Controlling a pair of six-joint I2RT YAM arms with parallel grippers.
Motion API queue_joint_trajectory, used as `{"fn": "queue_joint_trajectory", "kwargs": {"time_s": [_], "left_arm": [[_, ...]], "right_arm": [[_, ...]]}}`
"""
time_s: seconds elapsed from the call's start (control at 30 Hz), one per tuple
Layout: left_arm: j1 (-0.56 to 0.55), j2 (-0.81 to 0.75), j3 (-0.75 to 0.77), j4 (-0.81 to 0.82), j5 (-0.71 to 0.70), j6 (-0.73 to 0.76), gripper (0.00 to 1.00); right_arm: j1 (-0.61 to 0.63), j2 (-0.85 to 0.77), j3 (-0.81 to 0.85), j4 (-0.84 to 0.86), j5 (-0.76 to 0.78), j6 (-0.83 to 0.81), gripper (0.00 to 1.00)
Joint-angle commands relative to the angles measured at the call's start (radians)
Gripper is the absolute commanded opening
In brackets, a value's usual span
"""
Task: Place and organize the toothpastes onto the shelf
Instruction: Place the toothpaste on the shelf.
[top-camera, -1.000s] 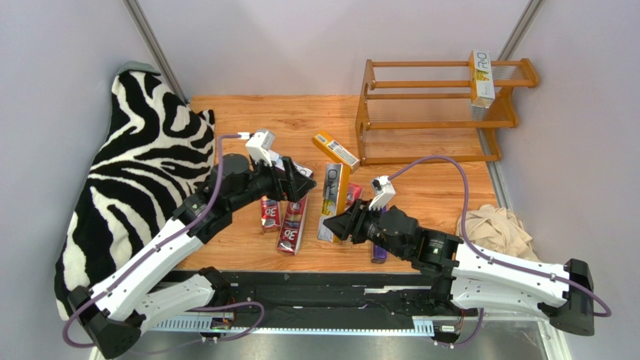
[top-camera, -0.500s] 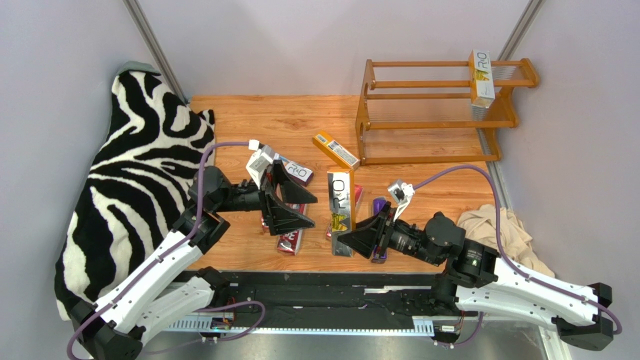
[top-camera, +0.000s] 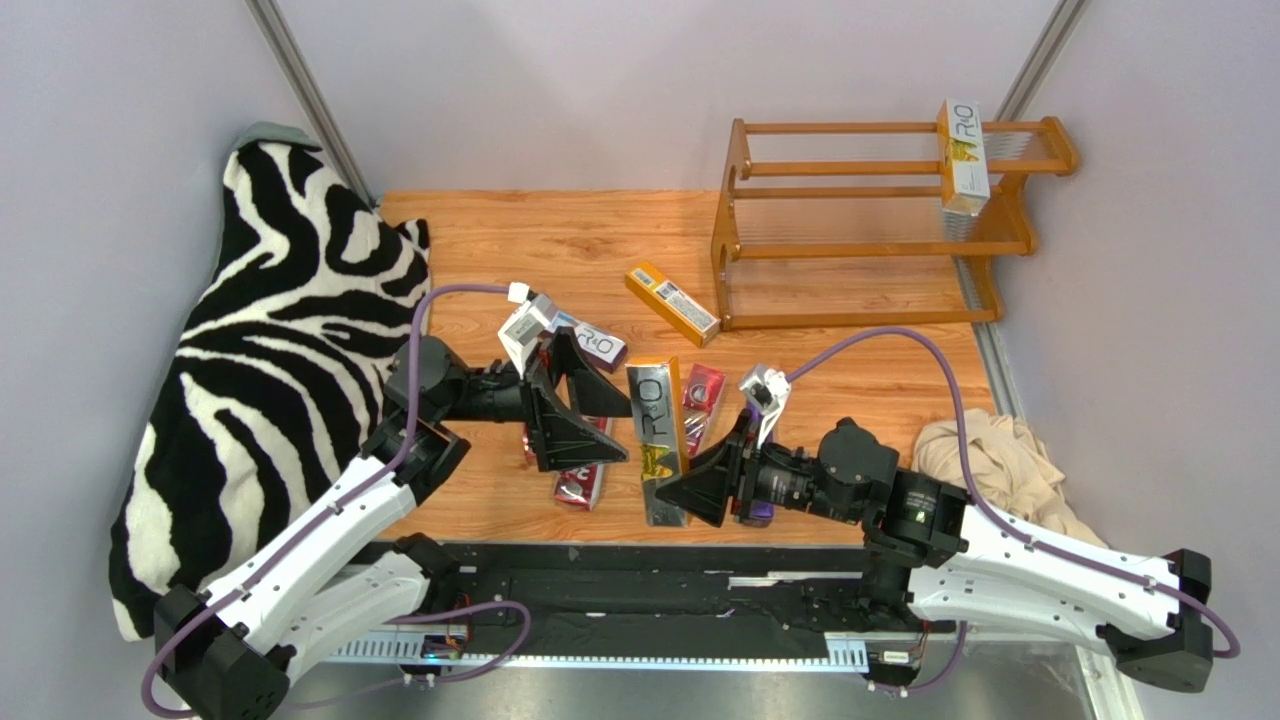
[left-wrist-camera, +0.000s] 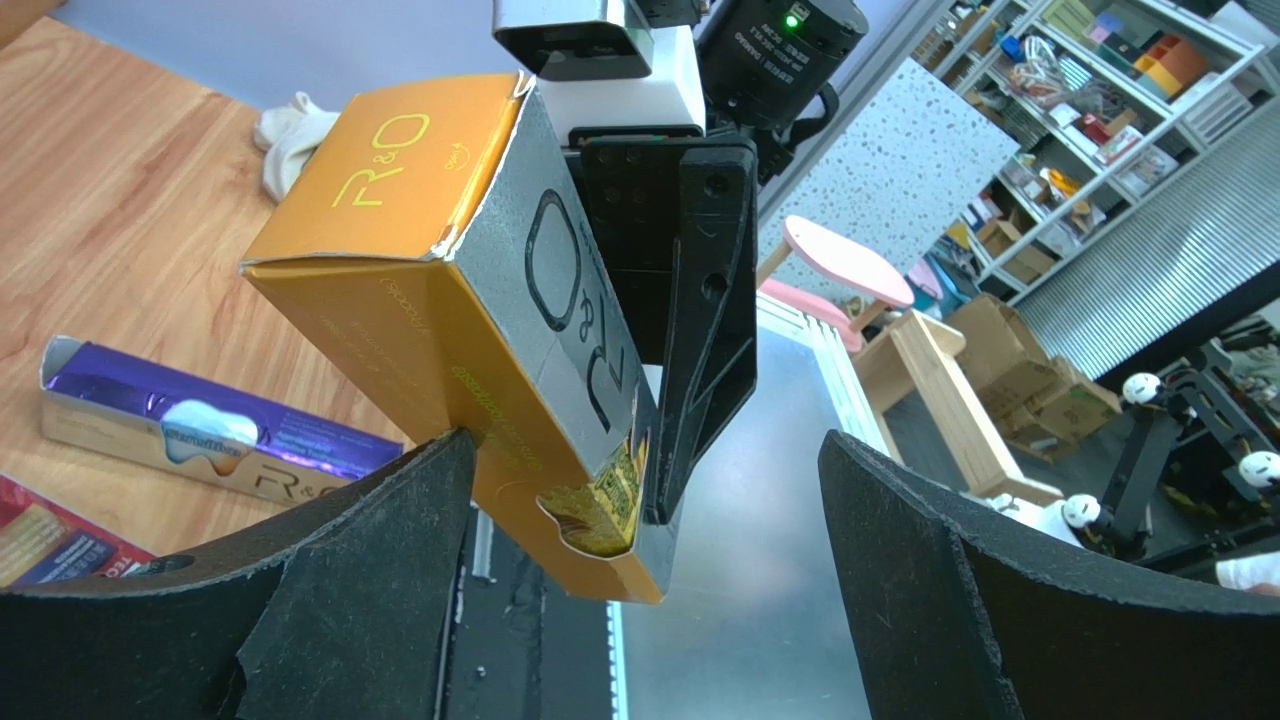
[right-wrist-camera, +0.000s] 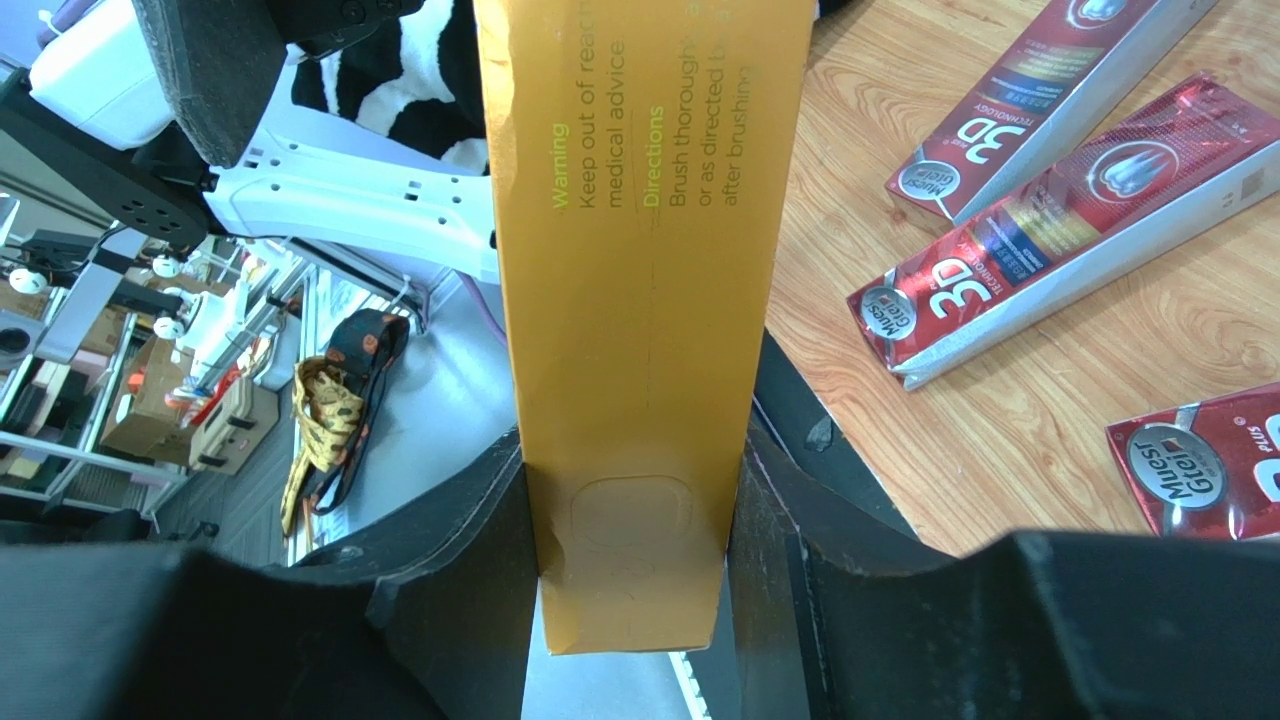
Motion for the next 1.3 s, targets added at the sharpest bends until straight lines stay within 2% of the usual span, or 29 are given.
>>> {"fn": "queue_joint_trajectory", "kwargs": {"time_s": [0.0, 0.27, 0.5, 0.63, 0.83, 1.0, 1.1, 1.17, 1.27], "left_arm": [[-0.006, 0.022, 0.005, 0.107, 0.024, -0.018, 0.92], [-0.038, 0.108, 0.042, 0.120, 0.031, 0.000, 0.88], [-0.038, 0.124, 0.105, -0.213, -0.077, 0.215, 0.87], [-0.040, 0.136, 0.082, -0.143, -0.042, 0.182, 0.87], [-0.058, 0.163, 0.069, 0.024, 0.049, 0.087, 0.87], [-0.100, 0.167, 0.085, 0.026, 0.058, 0.097, 0.85], [-0.109, 0.165, 0.091, 0.020, 0.057, 0.100, 0.81], [-0.109, 0.162, 0.099, 0.006, 0.057, 0.106, 0.75], [-0.110, 0.153, 0.106, -0.017, 0.044, 0.120, 0.73]], "right_arm": [[0.003, 0.026, 0.059, 0.086, -0.053, -0.023, 0.33], [0.005, 0.081, 0.081, 0.094, -0.113, -0.021, 0.33], [0.010, 0.014, 0.078, 0.061, -0.094, -0.020, 0.31], [0.010, 0.001, 0.081, 0.028, -0.094, -0.027, 0.31], [0.010, 0.075, 0.125, -0.012, -0.139, -0.038, 0.31], [0.010, 0.127, 0.150, -0.028, -0.150, -0.043, 0.31], [0.010, 0.133, 0.150, -0.032, -0.150, -0.041, 0.31], [0.010, 0.136, 0.148, -0.038, -0.151, -0.040, 0.31], [0.010, 0.138, 0.147, -0.051, -0.147, -0.037, 0.31]]}}
